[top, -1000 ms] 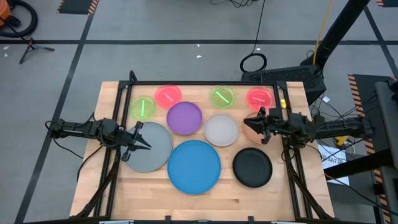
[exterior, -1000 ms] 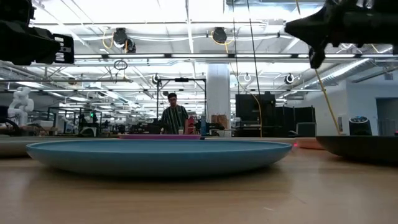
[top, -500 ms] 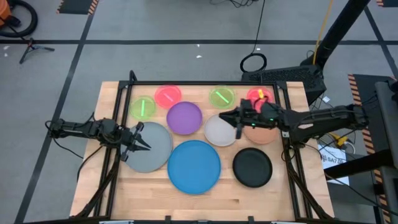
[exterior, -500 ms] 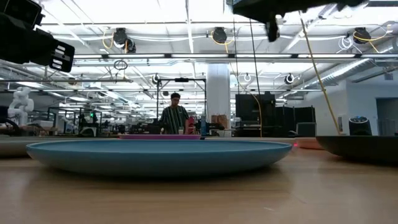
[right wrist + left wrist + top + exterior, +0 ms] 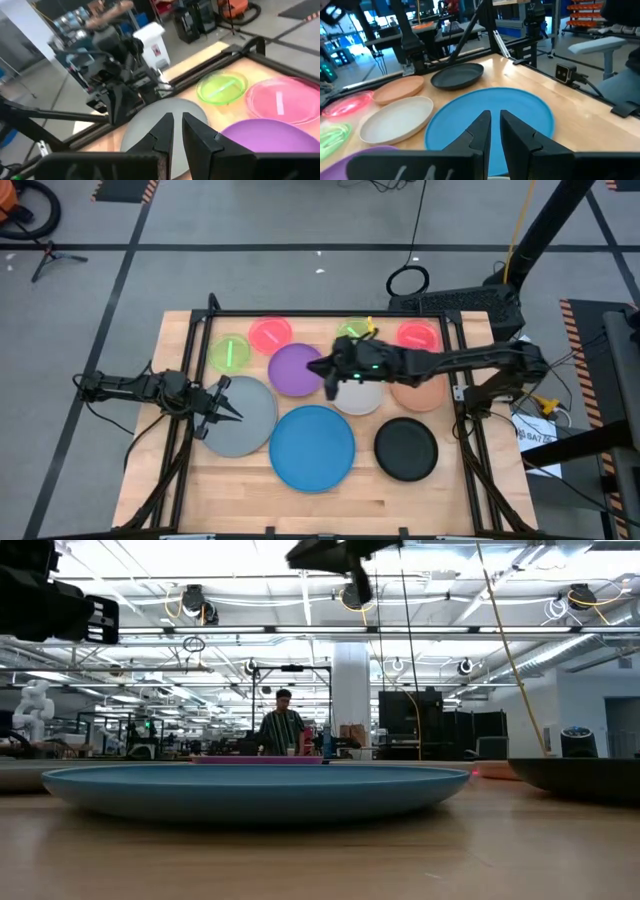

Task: Stack plastic plates
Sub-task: Stack the gray plate on top of the blue plate

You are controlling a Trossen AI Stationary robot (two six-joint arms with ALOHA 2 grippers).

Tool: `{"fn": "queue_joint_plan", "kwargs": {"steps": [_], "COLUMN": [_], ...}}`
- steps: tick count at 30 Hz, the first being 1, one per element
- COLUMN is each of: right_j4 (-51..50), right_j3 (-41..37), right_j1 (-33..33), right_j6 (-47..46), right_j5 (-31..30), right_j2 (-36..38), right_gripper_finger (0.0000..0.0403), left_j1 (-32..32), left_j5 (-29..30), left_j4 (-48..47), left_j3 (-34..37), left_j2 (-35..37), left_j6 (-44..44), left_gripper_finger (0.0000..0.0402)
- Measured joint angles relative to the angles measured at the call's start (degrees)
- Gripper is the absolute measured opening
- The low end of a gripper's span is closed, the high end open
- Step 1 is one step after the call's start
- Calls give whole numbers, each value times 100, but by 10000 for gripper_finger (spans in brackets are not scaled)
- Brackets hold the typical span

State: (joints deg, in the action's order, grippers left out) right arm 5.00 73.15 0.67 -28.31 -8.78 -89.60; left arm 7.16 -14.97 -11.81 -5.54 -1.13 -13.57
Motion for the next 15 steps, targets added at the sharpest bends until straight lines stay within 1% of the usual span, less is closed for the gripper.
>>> {"fn": "queue_joint_plan", "kwargs": {"steps": [6, 12, 15], "right_j4": [-876, -1028, -1051], "right_j3": [1094, 1948, 2485], "right_j1": [24, 26, 52], "right_j6": [-417, -628, -641], "right_j5": [4, 41, 411], "right_j2": [-916, -1822, -2278], "right_gripper_finger": [34, 34, 34], "left_j1": [0, 0, 0], "left_j5": [1, 3, 3], "left_j4": [0, -2, 0], "left_j3": [0, 0, 0], "left_j2": [0, 0, 0], "left_j6": [-262, -685, -866], "left_gripper_finger": [49, 49, 49]}}
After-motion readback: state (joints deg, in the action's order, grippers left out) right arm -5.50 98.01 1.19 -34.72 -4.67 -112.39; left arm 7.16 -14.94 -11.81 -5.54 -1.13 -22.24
